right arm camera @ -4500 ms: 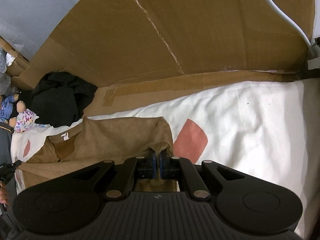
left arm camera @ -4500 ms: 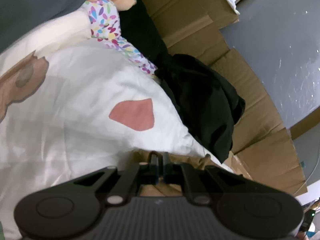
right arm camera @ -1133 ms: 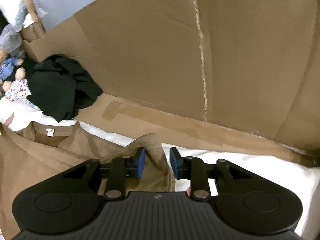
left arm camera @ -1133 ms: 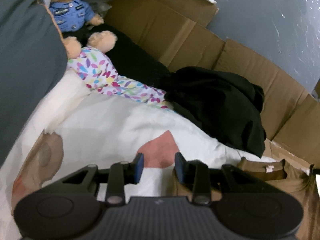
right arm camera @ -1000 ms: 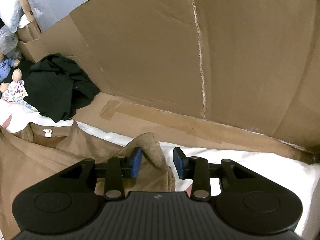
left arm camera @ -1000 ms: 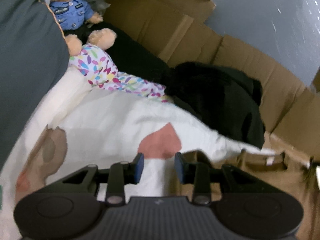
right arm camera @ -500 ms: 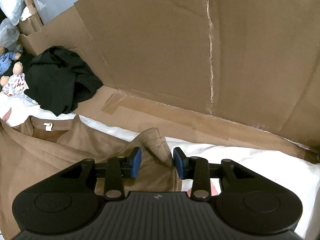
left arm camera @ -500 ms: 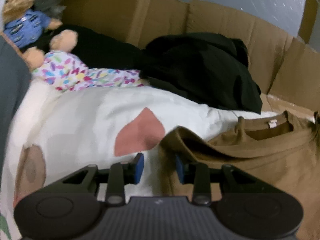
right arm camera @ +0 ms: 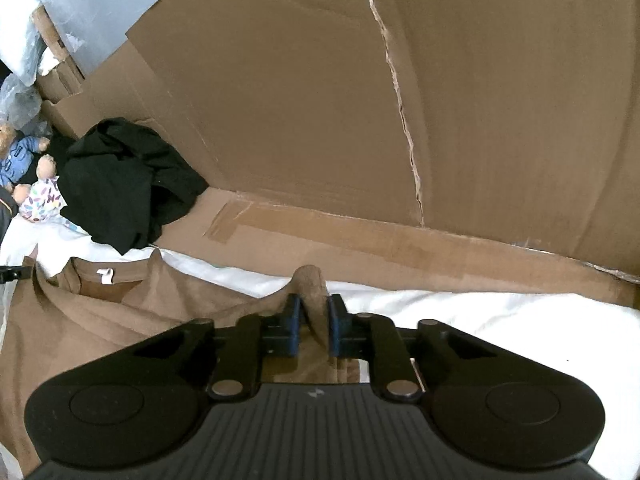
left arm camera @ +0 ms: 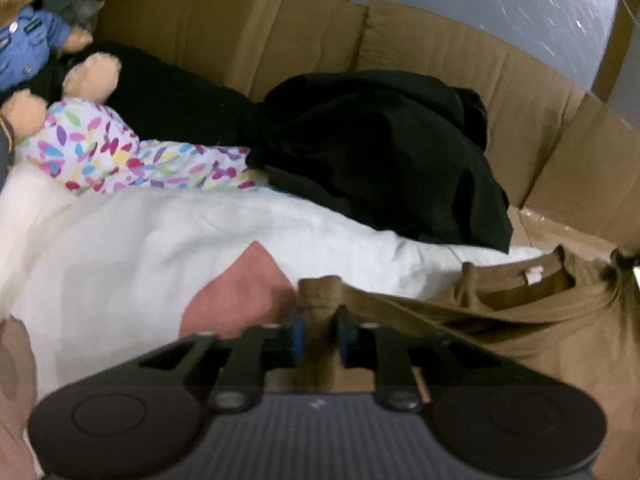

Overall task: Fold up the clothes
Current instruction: 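Pinch the folded edge of the brown T-shirt with both grippers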

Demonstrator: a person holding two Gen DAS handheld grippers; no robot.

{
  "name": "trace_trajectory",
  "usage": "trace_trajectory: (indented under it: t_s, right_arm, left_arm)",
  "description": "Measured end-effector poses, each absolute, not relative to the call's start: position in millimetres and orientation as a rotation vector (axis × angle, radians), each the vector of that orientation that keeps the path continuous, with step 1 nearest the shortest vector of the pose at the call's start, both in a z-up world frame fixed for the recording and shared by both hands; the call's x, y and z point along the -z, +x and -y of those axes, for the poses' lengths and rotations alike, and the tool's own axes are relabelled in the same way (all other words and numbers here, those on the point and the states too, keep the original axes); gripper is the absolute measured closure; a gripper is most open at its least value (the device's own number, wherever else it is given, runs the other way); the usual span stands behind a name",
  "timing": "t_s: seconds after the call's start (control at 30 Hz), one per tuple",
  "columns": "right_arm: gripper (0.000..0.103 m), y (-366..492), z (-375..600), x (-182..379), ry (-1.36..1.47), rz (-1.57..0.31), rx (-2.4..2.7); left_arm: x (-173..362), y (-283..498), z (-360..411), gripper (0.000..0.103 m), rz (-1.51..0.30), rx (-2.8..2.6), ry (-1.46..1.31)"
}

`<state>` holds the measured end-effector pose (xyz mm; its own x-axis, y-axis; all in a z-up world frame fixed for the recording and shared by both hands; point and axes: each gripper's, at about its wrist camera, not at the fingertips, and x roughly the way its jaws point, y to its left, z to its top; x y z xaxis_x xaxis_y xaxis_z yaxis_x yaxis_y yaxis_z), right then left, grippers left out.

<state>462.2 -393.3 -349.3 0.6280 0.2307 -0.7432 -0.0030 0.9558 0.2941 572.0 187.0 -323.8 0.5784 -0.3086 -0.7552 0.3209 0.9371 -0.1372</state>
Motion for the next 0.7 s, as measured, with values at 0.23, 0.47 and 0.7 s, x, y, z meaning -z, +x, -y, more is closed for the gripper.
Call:
trace_trajectory:
  t_s: [0.23,0.47,0.7]
  right_arm:
    - [0.100,462,397,347,0.270,-0.847,-0.071]
    - [0.100,467,391,342,0.249,-0.826,-0.042]
    - [0.100,474,386,345,0.222,-0.836,-0.011]
  left_arm:
    - [322,571,-207,0.099,-0.855,0.309,-0.112]
    - [317,574,-210,0.099,-0.836,0.284,-0.138]
    - [323,581,-206,0.100,-0.843,0.236,-0.139]
